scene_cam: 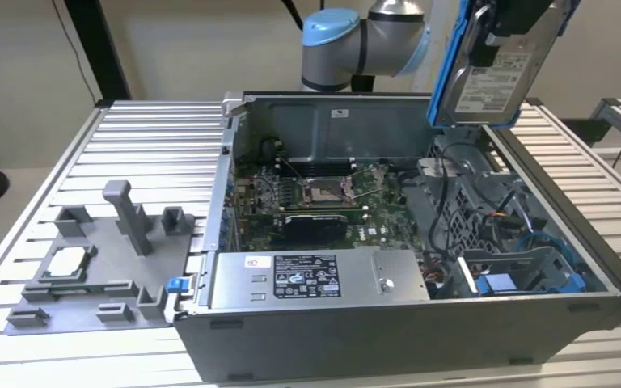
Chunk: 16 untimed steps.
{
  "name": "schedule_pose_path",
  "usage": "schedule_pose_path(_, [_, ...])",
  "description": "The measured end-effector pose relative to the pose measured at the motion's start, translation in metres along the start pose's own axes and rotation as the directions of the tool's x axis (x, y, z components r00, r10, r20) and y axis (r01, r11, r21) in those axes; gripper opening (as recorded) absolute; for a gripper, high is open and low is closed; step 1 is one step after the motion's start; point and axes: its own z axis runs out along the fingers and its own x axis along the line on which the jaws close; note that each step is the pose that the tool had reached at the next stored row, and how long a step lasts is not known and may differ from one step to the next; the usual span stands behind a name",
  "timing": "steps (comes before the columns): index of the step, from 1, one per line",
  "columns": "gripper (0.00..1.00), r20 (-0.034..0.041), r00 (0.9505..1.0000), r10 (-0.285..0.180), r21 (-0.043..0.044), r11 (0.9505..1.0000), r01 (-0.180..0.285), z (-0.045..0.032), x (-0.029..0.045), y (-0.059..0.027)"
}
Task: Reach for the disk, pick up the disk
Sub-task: 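Pick up the disk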
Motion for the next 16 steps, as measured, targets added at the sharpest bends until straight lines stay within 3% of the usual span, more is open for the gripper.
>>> schedule_pose_path(16, [0.00,0.0007,1.0000,0.000,0.0000,1.0000,0.000,-0.0001,0.0334,-0.0009])
